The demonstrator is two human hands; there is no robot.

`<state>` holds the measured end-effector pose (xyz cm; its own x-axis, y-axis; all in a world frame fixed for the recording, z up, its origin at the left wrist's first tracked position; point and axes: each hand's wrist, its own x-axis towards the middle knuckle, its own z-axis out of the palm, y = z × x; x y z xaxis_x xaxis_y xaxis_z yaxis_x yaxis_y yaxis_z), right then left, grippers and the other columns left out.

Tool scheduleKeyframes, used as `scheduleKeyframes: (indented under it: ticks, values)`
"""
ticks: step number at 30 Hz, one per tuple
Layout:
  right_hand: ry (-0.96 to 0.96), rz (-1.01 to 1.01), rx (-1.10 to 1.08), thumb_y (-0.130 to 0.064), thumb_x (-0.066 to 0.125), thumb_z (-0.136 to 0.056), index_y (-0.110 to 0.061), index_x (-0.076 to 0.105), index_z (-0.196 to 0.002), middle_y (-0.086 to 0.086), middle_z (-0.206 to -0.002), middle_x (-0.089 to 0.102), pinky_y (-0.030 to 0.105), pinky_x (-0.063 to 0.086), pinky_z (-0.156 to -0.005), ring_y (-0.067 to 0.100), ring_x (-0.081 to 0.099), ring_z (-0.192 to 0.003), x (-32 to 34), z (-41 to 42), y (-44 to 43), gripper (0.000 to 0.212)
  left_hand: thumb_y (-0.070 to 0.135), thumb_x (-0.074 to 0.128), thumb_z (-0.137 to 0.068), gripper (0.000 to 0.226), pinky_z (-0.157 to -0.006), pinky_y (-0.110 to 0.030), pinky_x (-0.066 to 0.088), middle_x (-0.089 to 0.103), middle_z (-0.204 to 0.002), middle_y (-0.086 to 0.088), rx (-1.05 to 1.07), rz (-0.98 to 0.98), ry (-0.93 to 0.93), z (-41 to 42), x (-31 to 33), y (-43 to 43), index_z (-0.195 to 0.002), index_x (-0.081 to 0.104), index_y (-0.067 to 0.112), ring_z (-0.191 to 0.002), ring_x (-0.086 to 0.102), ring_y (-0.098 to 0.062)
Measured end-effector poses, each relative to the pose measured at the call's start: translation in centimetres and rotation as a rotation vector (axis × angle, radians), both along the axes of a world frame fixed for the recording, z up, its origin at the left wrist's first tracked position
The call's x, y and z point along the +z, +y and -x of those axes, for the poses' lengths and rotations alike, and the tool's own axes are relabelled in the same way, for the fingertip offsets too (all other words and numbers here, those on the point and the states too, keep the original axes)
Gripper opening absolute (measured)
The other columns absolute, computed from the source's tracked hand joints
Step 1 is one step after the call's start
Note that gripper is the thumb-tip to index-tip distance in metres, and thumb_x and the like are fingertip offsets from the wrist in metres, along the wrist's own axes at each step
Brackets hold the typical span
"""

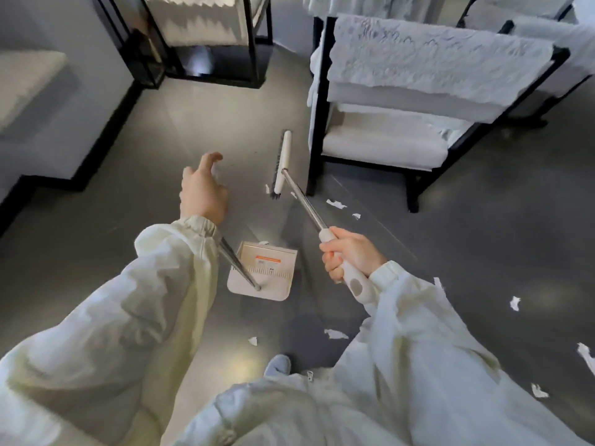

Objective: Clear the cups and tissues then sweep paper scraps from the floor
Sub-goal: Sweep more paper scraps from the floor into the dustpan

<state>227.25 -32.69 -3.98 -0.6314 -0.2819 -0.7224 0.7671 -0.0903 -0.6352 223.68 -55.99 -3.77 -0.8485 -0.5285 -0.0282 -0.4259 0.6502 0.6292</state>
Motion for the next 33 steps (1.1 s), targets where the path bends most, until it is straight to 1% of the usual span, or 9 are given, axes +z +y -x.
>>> scheduleKeyframes:
  ticks: [11,21,24,25,26,27,28,29,33]
  values:
    - [-0.073,-0.024,0.524,0.007,0.040,-0.094,-0.021,0.038,-0.074,0.000,-0.060,0.032,0.014,0.026,-0.029,0.004,0.032,-0.032,-1.2,15.8,12.2,0.034,0.003,0.056,-0.087,0.049,-0.080,-0.030,0.034,0.039,-0.097,-0.007,0.463,0.027,0.041,1.1,-3.3,12.8,-0.130,0.049,0.027,-0.078,0.042,-0.025]
    - [-0.035,-0.157,0.661,0.009,0.041,-0.093,-0.016,0.042,-0.102,0.003,-0.062,0.037,0.013,0.027,-0.033,0.006,0.034,-0.031,-5.4,19.8,17.8,0.027,0.001,0.059,-0.083,0.048,-0.082,-0.030,0.037,0.043,-0.092,-0.008,0.560,0.074,0.068,-1.4,-6.8,20.1,-0.125,0.055,0.024,-0.074,0.042,-0.024]
    - [-0.003,-0.194,0.678,0.010,0.041,-0.092,-0.017,0.043,-0.095,0.004,-0.065,0.036,0.013,0.028,-0.033,0.006,0.034,-0.031,-6.8,22.0,17.9,0.027,0.003,0.058,-0.082,0.047,-0.079,-0.031,0.037,0.043,-0.091,-0.007,0.602,0.096,0.054,-1.3,-7.9,21.1,-0.123,0.055,0.026,-0.073,0.041,-0.024]
    - [0.013,-0.231,0.680,0.010,0.041,-0.092,-0.022,0.015,-0.093,0.004,-0.065,0.036,0.013,0.028,-0.033,0.006,0.034,-0.031,-7.3,23.2,17.9,0.041,0.004,0.058,-0.082,0.046,-0.077,-0.030,0.035,0.043,-0.090,-0.006,0.614,0.100,0.051,-0.9,-8.2,21.4,-0.123,0.056,0.026,-0.072,0.041,-0.023]
    - [0.016,-0.245,0.685,0.010,0.040,-0.092,-0.006,0.009,-0.114,0.004,-0.065,0.036,0.013,0.028,-0.033,0.006,0.034,-0.031,-7.6,24.5,17.7,0.041,0.004,0.059,-0.082,0.046,-0.076,-0.028,0.034,0.044,-0.089,-0.006,0.625,0.100,0.048,-0.4,-8.3,21.6,-0.122,0.056,0.026,-0.072,0.041,-0.023]
    - [0.009,-0.240,0.684,0.009,0.040,-0.093,-0.006,0.009,-0.116,0.004,-0.065,0.035,0.013,0.028,-0.033,0.006,0.034,-0.031,-7.7,25.9,17.5,0.041,0.004,0.059,-0.082,0.046,-0.077,-0.028,0.033,0.044,-0.089,-0.006,0.630,0.092,0.044,0.5,-8.4,21.7,-0.123,0.056,0.026,-0.073,0.041,-0.022]
    - [-0.004,-0.232,0.694,0.007,0.039,-0.094,-0.020,0.017,-0.094,0.004,-0.066,0.034,0.013,0.027,-0.032,0.006,0.034,-0.030,-8.0,27.6,17.1,0.035,0.004,0.060,-0.082,0.047,-0.078,-0.028,0.034,0.045,-0.090,-0.007,0.627,0.077,0.038,1.6,-8.5,21.8,-0.123,0.056,0.026,-0.074,0.042,-0.023]
    - [-0.017,-0.211,0.709,0.007,0.038,-0.094,-0.009,0.045,-0.095,0.004,-0.066,0.034,0.012,0.027,-0.032,0.006,0.034,-0.029,-8.1,29.2,16.6,0.017,0.004,0.060,-0.082,0.047,-0.080,-0.028,0.035,0.045,-0.091,-0.007,0.624,0.056,0.033,2.9,-8.7,21.9,-0.123,0.056,0.026,-0.076,0.043,-0.024]
    - [0.017,-0.256,0.758,0.011,0.039,-0.092,-0.016,0.037,-0.102,0.005,-0.065,0.035,0.013,0.028,-0.032,0.005,0.034,-0.029,-9.8,36.1,14.9,0.029,0.002,0.060,-0.083,0.048,-0.080,-0.028,0.036,0.044,-0.091,-0.006,0.655,0.041,0.021,9.1,-9.5,22.7,-0.123,0.055,0.027,-0.076,0.044,-0.024]
